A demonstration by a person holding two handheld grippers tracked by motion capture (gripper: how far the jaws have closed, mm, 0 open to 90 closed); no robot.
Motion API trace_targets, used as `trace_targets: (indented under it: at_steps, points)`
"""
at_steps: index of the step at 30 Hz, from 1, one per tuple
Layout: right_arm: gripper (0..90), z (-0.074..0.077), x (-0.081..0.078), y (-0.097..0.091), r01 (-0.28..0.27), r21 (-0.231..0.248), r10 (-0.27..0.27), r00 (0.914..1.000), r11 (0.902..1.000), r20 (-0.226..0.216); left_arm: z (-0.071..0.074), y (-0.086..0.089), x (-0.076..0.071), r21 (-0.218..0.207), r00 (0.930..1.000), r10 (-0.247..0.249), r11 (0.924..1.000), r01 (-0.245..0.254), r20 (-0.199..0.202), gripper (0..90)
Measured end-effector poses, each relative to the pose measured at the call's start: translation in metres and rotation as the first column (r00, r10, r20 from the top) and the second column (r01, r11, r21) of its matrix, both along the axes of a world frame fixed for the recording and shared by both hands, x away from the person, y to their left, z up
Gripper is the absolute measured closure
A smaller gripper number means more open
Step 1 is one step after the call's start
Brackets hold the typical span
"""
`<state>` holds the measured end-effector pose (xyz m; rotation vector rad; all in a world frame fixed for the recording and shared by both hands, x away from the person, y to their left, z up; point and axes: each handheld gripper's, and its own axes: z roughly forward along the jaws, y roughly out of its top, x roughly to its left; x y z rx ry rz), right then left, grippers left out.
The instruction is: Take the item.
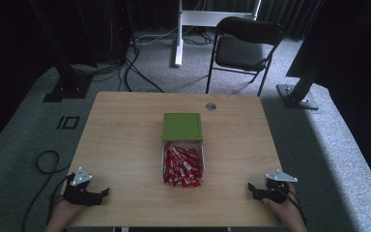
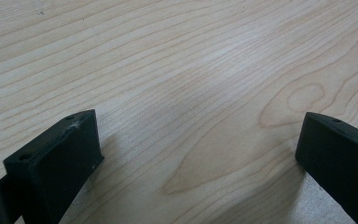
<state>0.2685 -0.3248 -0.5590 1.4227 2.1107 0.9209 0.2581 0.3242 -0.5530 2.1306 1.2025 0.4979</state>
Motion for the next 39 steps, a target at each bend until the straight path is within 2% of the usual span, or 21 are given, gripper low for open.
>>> trace_targets:
  at_steps: [39]
  points:
    - [13.3,0.0019,-0.0002,0.0037,0.006,-0.011,-0.006,1.0000,0.9999,-0.006,0.0000,0.0000,0.0001,0.000,1.0000,0.000,1.0000,0.000,0.000,0.7]
